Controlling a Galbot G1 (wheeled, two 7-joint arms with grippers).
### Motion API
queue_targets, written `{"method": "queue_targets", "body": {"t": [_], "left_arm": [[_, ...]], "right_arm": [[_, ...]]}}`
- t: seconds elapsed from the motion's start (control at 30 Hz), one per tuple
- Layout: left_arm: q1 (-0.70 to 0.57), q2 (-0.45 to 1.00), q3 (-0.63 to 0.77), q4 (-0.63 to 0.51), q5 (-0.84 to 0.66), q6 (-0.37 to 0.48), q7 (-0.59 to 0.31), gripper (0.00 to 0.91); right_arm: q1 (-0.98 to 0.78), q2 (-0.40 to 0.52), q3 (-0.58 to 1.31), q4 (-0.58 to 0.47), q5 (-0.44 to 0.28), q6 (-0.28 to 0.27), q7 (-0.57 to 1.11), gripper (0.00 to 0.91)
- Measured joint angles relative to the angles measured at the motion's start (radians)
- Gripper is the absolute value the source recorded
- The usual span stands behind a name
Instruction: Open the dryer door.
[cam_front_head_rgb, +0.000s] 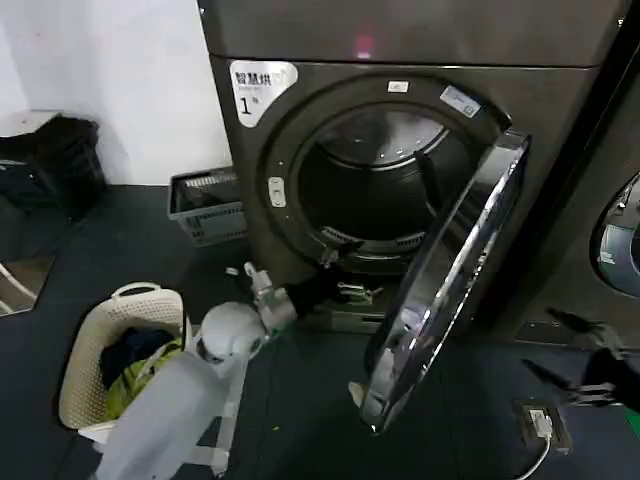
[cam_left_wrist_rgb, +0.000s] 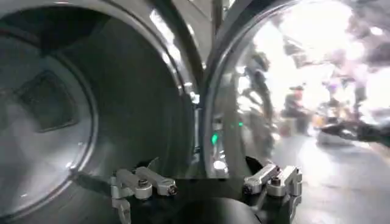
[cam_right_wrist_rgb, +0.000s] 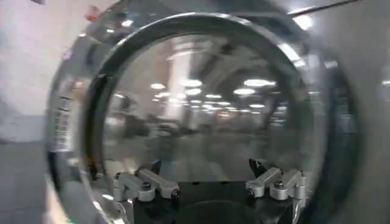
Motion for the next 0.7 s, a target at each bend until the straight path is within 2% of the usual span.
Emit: {"method": "queue_targets", "body": {"t": [0.2,0.5,0.7], "left_arm": [[-0.022,-0.021,0.046,0.008,0.000,0.001,0.002,0.907],[-0.048,-0.070,0.109,0.022,0.001,0.002,0.005,0.907],[-0.066,-0.107,0.155,0.043,0.012,-0.001,0.002,0.907]], "right_arm": [[-0.027,-0.030,0.066,-0.024,-0.017,-0.038,0.150,0.907],[-0.058,-0.067,0.141,-0.063,-0.083,-0.050,0.391,0.907],[-0.076,-0.073,0.179,-0.087,-0.097,-0.058,0.448,0.907]]}}
